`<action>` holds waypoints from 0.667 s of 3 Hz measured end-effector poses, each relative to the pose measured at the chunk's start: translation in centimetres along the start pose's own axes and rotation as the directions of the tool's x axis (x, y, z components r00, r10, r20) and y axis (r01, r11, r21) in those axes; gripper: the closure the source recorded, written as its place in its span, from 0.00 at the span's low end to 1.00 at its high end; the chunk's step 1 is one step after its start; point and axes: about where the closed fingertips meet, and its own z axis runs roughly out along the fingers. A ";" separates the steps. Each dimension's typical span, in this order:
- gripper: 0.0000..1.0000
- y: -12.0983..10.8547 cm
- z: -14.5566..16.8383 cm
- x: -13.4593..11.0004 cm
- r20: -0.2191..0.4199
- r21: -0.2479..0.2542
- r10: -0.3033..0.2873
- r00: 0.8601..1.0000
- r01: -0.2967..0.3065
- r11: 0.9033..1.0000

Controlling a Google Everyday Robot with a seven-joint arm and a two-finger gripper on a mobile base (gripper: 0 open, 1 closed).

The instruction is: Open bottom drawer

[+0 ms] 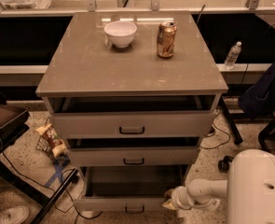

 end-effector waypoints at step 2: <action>1.00 3.9 -1.3 1.3 -0.047 -0.043 0.047 0.998 -0.049 0.998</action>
Offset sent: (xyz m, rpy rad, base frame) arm -0.3306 -0.0278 0.0064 -0.0399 0.6272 -0.0958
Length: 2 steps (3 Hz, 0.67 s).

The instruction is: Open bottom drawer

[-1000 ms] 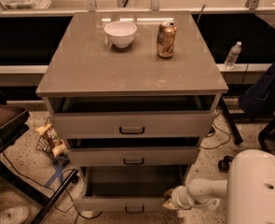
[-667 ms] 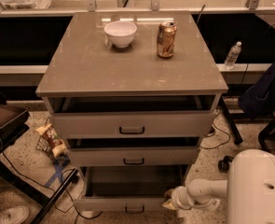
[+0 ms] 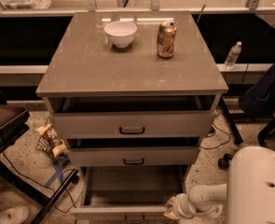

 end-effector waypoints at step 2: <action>1.00 5.5 -1.1 1.9 -0.032 -0.102 0.049 0.998 -0.051 0.993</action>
Offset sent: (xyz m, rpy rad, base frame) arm -0.0540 -0.0037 -0.0046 0.0078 0.1043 0.0022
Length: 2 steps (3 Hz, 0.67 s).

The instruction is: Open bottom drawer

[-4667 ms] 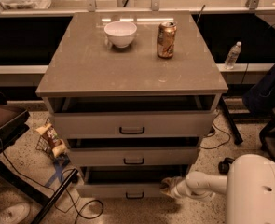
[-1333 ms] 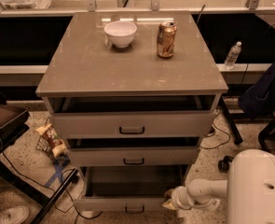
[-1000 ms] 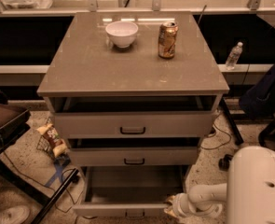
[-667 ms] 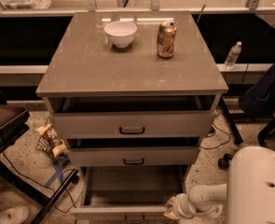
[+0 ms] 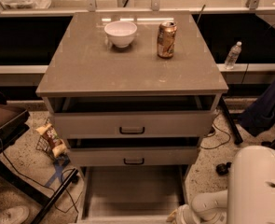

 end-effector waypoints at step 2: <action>1.00 1.1 0.3 0.3 -0.036 -0.066 -0.013 0.999 0.011 0.998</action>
Offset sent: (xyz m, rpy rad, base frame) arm -0.0692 -0.0141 -0.0140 -0.0400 0.2921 0.1679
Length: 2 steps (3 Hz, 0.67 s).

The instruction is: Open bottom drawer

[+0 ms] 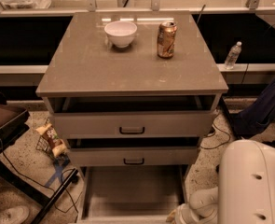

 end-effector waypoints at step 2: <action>1.00 3.0 -0.4 1.7 -0.035 -0.065 0.003 0.999 -0.006 0.998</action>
Offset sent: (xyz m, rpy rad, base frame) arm -0.1963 -0.0481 0.0133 -0.0597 0.2817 0.0641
